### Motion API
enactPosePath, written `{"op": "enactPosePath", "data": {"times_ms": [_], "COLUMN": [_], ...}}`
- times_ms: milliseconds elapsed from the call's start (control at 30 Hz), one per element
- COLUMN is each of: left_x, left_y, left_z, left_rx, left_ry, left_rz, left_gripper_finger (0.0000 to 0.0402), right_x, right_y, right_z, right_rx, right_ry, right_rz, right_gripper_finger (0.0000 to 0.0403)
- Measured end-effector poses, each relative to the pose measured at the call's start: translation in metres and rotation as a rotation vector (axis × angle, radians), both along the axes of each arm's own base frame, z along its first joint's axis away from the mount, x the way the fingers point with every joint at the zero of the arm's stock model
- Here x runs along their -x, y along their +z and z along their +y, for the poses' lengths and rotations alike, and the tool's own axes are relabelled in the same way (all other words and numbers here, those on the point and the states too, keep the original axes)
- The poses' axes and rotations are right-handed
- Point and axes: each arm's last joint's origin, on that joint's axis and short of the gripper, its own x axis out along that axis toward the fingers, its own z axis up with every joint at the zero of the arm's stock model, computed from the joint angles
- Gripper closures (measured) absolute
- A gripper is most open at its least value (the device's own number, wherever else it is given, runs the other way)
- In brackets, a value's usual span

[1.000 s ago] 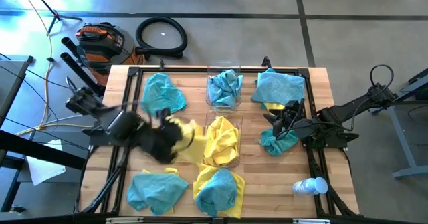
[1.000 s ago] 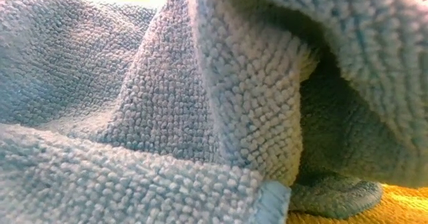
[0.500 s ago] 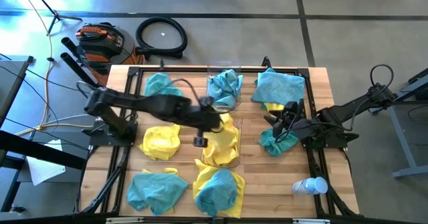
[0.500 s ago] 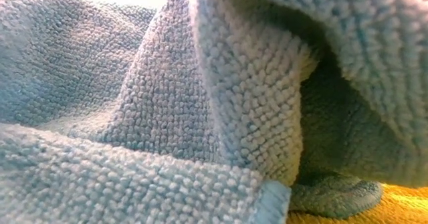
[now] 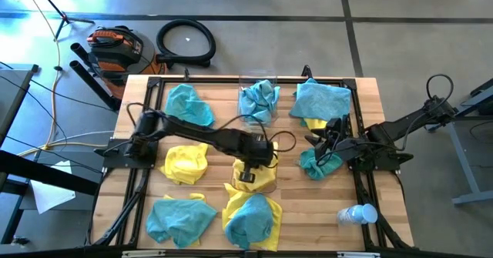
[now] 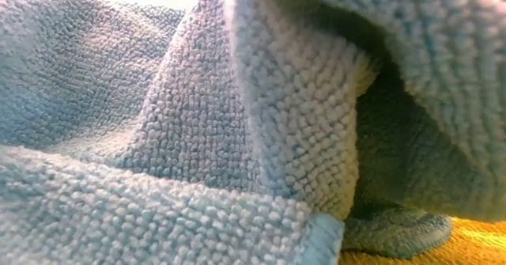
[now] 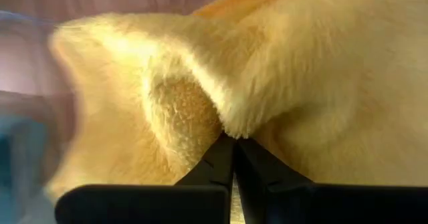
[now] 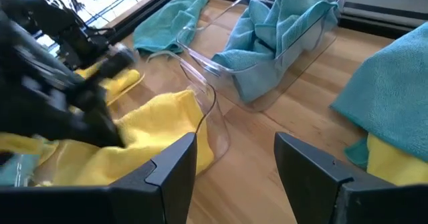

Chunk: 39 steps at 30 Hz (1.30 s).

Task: Sort microfiber towel by color & place in baskets
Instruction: Put the yellow towel into the bottom transparent bin

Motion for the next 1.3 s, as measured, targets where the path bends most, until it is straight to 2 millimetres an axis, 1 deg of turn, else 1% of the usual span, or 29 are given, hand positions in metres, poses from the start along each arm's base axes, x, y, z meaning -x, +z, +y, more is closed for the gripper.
{"op": "enactPosePath", "data": {"times_ms": [100,200,267,400,500,600,667,767,1000,1067,1167,1233,1300], "left_x": [-0.007,-0.01,-0.011,-0.01,-0.011,-0.011,-0.012,-0.01,0.003,0.007,0.011,0.012,0.011], "left_y": [-0.023,-0.038,-0.041,-0.039,-0.027,-0.008,0.008,0.033,0.08,0.089,0.096,0.096,0.089], "left_z": [0.001,0.002,0.001,0.001,0.002,0.004,0.005,0.006,0.009,0.011,0.012,0.012,0.013], "left_rx": [-0.012,0.013,0.028,0.041,0.039,0.033,0.025,-0.002,-0.073,-0.091,-0.099,-0.084,-0.066], "left_ry": [0.053,0.087,0.105,0.142,0.16,0.167,0.171,0.176,0.198,0.22,0.251,0.259,0.261], "left_rz": [0.034,0.067,0.073,0.07,0.056,0.043,0.013,-0.013,-0.049,-0.07,-0.086,-0.087,-0.081], "left_gripper_finger": [0.0401,0.0394,0.0382,0.0348,0.0323,0.0304,0.0296,0.0291,0.0291,0.0291,0.0291,0.0291,0.0291], "right_x": [0.0,0.0,0.0,0.0,0.0,0.0,0.0,0.001,0.001,0.001,0.001,0.001,0.001], "right_y": [-0.001,-0.001,-0.001,-0.002,-0.002,-0.002,-0.002,-0.003,-0.004,-0.004,-0.004,-0.004,-0.004], "right_z": [0.0,0.001,0.001,0.002,0.002,0.002,0.002,0.002,0.001,0.001,0.002,0.002,0.002], "right_rx": [-0.009,-0.021,-0.031,-0.045,-0.046,-0.045,-0.046,-0.044,-0.038,-0.04,-0.041,-0.041,-0.042], "right_ry": [0.014,0.026,0.037,0.053,0.059,0.06,0.061,0.063,0.062,0.059,0.058,0.058,0.057], "right_rz": [0.01,0.015,0.021,0.026,0.031,0.034,0.037,0.043,0.059,0.056,0.058,0.059,0.058], "right_gripper_finger": [0.0206,0.0206,0.0206,0.0206,0.0206,0.0206,0.0206,0.0206,0.0206,0.0206,0.0206,0.0206,0.0206]}}
